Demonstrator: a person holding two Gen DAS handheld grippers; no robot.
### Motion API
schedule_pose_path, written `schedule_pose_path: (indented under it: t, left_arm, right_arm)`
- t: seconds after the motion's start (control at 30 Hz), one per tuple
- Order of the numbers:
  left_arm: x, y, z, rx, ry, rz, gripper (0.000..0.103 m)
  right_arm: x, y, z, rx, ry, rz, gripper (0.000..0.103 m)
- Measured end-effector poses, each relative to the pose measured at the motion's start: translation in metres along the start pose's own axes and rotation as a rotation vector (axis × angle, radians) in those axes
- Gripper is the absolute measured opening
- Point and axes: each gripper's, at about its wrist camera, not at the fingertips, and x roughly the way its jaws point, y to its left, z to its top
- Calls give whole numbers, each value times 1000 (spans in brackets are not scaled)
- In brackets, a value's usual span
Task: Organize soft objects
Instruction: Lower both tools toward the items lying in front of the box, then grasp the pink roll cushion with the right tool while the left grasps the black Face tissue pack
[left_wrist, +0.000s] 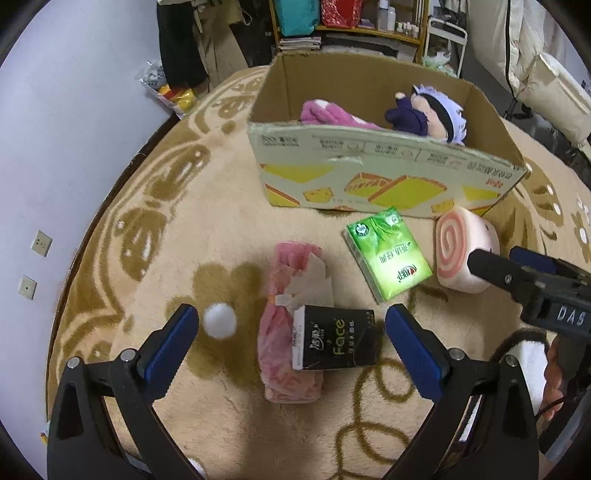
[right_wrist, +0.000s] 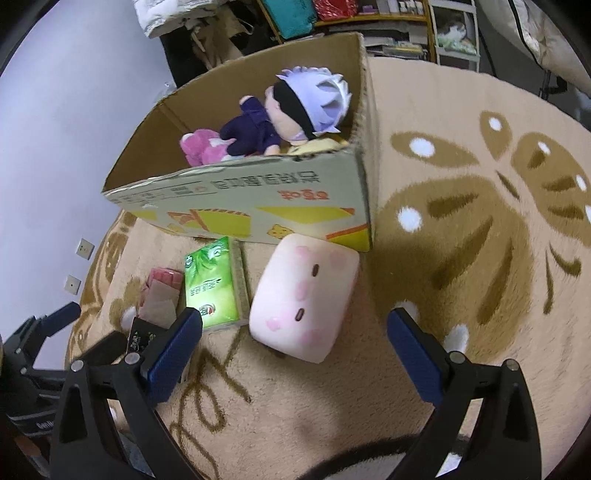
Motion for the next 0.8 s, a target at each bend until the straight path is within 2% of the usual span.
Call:
schedule_pose_path:
  t: [0.33,0.4,0.43,0.5,0.63,0.8]
  left_arm:
    - [15,-24,-1,104,18,68,100]
    - [19,-27,-2,118,27,73,100]
    - [22,-30,-3,126,34,75,100]
    - [25,-34,-3,140,41,76,100]
    - [29,-39,-4,156,57,60,100]
    - [36,-46,-6,178,81,53,100]
  right_arm:
    - [14,-6,5,11,29,-4,102]
    - [17,-9,6,13,35,-5,85]
    - [19,-11,7,21,46,0,73]
    - [25,-15,6,49,74,41,71]
    - [26,-18,5,67,91,72,55]
    - [26,-15,4,52,97,62,54]
